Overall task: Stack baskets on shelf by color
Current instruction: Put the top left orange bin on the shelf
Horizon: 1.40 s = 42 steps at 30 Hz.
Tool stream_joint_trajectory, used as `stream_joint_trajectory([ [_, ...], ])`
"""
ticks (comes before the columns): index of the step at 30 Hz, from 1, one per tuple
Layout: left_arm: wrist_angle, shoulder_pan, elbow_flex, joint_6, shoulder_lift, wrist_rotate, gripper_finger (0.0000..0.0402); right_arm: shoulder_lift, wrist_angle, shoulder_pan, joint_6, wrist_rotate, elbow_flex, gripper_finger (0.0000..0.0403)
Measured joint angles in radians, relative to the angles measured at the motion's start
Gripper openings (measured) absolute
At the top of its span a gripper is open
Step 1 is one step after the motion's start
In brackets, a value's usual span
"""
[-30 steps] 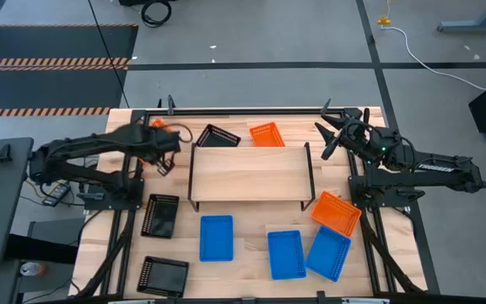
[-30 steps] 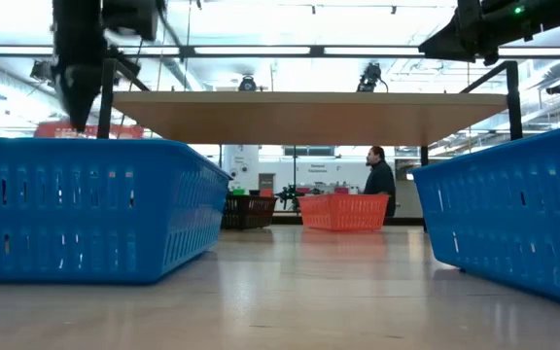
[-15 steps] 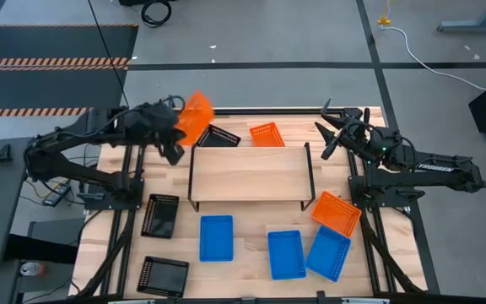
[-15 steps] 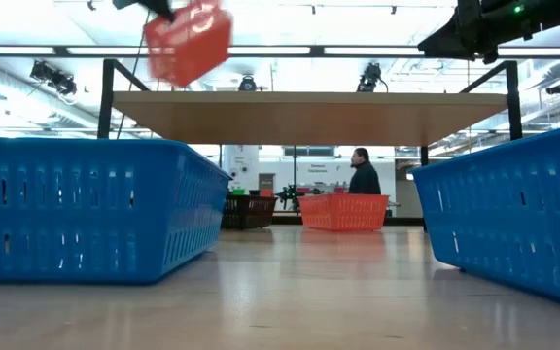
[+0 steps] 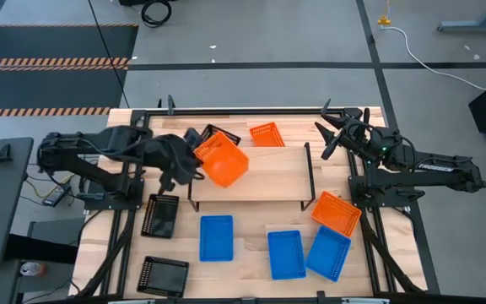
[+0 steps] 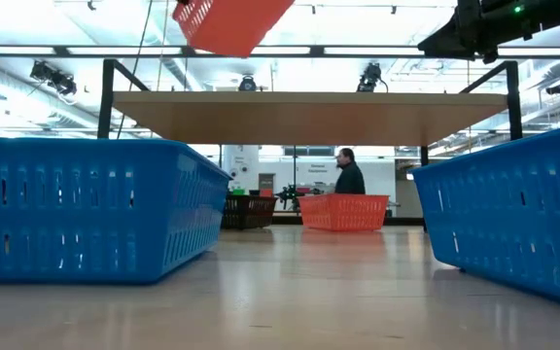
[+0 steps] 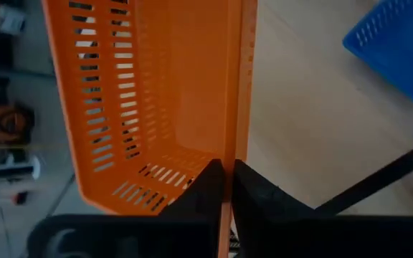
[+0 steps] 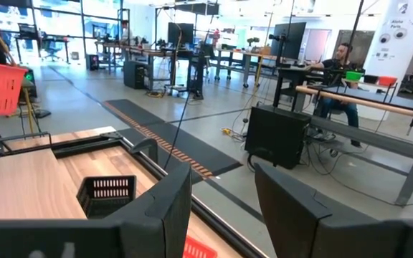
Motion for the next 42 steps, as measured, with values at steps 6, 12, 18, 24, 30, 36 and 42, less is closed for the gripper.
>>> stream_joint_trajectory([
  [6,-0.082,0.009,0.0,0.124,0.079,0.05,0.0018,0.0,-0.002,0.001,-0.002,0.0,0.0,0.0162],
  [12,-0.219,0.002,0.0,0.246,0.166,0.014,0.0021,0.0,-0.002,0.001,-0.013,0.0,0.0,0.0162],
  [18,-0.187,0.009,0.0,0.324,0.186,-0.087,0.003,0.0,-0.002,0.0,-0.028,0.002,0.0,0.0162],
  [24,-0.133,0.016,0.0,0.328,0.185,-0.092,0.0033,0.0,-0.019,0.0,-0.02,0.001,0.0,0.0162],
  [30,-0.11,-0.018,0.0,0.237,0.185,-0.081,0.0045,0.0,-0.018,0.0,-0.018,0.001,0.0,0.0162],
  [36,-0.113,-0.026,0.0,0.082,0.185,-0.081,0.007,0.0,-0.018,0.0,-0.018,0.001,0.0,0.0162],
  [42,-0.117,-0.026,0.0,0.091,0.185,-0.161,0.0131,0.0,-0.017,0.0,-0.018,0.0,0.0,0.0162],
])
